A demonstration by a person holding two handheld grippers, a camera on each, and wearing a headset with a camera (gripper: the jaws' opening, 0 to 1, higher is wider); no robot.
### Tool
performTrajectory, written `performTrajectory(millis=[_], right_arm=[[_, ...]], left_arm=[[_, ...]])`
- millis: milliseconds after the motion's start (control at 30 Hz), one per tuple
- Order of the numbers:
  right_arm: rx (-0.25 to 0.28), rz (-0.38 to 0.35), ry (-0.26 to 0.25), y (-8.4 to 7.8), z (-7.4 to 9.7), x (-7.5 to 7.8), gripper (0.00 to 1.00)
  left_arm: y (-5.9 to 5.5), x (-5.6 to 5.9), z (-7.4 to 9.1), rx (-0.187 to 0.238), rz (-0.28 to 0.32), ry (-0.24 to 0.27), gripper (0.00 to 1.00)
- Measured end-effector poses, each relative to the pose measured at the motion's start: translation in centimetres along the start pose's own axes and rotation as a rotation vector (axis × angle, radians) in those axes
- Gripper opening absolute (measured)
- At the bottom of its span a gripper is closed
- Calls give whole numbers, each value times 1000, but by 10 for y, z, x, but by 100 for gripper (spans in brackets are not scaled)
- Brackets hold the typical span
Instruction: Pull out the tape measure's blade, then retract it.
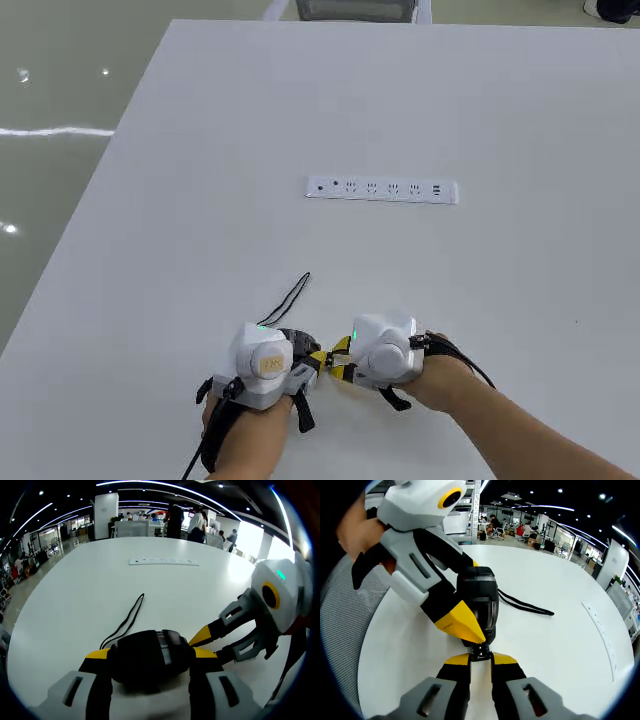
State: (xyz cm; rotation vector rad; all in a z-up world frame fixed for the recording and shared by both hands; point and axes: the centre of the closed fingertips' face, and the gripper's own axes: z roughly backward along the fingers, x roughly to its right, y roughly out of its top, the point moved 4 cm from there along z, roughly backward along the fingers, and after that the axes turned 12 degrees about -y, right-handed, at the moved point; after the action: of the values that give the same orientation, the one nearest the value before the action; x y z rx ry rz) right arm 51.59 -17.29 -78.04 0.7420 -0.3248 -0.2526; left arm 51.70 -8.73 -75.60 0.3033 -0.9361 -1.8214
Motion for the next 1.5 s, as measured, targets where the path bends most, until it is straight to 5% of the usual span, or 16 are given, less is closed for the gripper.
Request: performTrajectory(millis=[1500], right_arm=[[-25,14,14,5,-10,-2,12]], left_arm=[[2,0,0,1,17,-15,59]])
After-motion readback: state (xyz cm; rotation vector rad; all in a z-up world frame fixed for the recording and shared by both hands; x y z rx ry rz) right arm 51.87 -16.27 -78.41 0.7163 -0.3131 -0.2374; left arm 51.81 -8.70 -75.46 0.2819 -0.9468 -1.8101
